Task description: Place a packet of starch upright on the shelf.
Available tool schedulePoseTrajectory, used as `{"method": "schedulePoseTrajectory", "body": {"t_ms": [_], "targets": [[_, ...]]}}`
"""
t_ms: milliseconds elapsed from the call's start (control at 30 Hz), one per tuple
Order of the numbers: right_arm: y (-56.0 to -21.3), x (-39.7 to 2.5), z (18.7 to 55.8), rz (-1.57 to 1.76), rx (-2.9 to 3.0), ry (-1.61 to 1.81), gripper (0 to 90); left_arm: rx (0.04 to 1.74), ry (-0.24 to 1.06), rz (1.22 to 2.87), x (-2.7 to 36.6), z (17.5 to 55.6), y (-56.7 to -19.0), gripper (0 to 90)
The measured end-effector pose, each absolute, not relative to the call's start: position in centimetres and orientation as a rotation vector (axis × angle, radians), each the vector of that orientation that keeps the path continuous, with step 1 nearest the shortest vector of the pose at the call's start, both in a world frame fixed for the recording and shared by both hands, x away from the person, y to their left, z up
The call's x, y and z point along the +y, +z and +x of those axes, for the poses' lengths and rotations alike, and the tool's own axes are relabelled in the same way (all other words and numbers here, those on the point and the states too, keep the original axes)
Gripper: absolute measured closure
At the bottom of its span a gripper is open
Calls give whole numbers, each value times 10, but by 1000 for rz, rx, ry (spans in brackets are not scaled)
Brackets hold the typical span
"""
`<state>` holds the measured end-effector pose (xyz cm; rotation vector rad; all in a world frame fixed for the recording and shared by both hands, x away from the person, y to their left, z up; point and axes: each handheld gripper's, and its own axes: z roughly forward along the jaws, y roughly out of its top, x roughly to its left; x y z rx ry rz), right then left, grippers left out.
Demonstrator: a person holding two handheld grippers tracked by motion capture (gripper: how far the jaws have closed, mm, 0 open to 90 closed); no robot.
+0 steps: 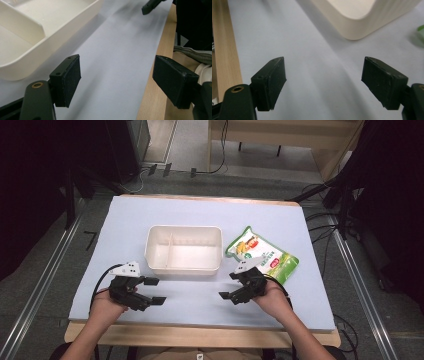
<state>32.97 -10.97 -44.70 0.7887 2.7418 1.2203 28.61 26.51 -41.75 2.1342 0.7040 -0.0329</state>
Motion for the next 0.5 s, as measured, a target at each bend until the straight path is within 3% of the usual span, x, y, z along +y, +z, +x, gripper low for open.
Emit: {"method": "schedulePoseTrajectory", "body": {"t_ms": [500], "targets": [[-455,-120,332,894,2751,1185,154,667,-47,2149,257,291,-418,233]]}}
